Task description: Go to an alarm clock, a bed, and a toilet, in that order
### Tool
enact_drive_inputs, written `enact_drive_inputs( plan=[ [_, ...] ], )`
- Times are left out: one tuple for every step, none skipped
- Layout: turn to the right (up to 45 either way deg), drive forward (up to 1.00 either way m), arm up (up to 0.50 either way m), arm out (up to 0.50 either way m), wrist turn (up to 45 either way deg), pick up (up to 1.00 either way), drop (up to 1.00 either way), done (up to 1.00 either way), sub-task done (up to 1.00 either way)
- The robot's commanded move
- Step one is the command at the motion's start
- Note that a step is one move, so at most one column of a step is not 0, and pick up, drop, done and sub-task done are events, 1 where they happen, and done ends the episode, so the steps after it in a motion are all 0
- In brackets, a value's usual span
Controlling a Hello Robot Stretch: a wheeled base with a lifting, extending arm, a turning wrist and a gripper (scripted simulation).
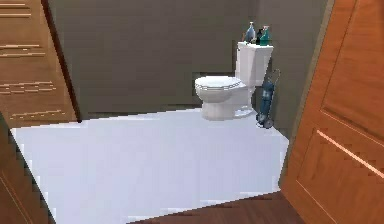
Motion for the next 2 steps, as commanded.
enact_drive_inputs(
  plan=[
    [-3.0, 0.00, 0.00, 0.00, 0.0, 0.00, 0.00, 0.00, 0.00],
    [0.0, 1.00, 0.00, 0.00, 0.0, 0.00, 0.00, 0.00, 0.00]
  ],
)
